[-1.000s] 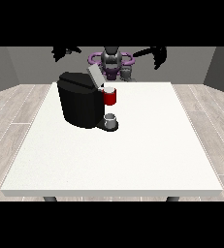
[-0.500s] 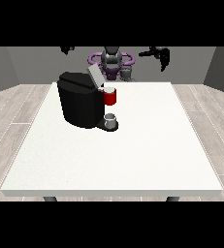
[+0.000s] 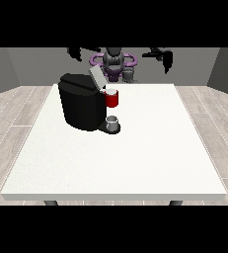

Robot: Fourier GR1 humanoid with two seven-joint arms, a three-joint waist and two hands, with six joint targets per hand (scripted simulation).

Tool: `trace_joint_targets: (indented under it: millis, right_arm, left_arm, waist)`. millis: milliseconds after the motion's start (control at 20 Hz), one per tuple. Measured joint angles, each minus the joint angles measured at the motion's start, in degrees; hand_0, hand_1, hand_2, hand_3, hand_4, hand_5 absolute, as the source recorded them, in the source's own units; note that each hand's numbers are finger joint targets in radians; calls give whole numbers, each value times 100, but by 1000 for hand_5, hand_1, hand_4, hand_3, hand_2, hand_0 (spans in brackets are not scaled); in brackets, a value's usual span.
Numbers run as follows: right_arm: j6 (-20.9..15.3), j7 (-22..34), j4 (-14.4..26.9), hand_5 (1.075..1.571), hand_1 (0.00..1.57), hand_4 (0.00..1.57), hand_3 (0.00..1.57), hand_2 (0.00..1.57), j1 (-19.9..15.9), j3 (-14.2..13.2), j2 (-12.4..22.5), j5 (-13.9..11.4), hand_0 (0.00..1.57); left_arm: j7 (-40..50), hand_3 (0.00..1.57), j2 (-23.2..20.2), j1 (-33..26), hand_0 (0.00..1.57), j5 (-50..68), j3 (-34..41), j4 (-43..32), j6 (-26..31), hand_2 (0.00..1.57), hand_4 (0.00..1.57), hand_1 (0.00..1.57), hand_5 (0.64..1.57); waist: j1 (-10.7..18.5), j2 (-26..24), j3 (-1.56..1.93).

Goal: Insert the coffee pod into the coffee machine and close the lid

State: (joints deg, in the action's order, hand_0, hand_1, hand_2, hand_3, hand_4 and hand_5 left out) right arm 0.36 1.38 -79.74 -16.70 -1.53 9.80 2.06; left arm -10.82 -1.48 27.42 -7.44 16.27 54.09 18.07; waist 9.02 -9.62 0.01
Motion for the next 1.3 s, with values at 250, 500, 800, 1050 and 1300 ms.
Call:
trace_joint_targets:
  millis: [250,500,800,1050,1300]
  right_arm:
    - [165,-7,336,1571,0,0,0,0,-273,-226,53,160,0]
    - [264,-91,820,1571,0,0,0,0,-604,-405,106,229,0]
    - [366,-269,1120,1571,0,0,0,0,-954,-387,54,171,0]
    - [330,-497,1286,1571,0,0,0,0,-1147,-275,-17,-49,0]
    - [381,-581,1612,1571,0,0,0,0,-1434,-378,81,-112,0]
  left_arm:
    - [275,0,72,-459,0,260,-225,748,-85,0,0,0,1571]
    - [491,0,114,-776,0,531,-507,1374,-242,0,0,0,1571]
    - [532,0,-101,-1061,0,677,-570,1838,-387,0,0,0,1571]
    - [571,0,-240,-1137,0,755,-570,2059,-439,0,0,0,1571]
    - [770,0,-191,-1278,0,818,-723,2455,-506,0,0,0,1571]
  waist:
    - [63,176,0]
    - [115,465,0]
    - [-107,802,-1]
    - [-196,977,-19]
    - [-112,1051,-25]
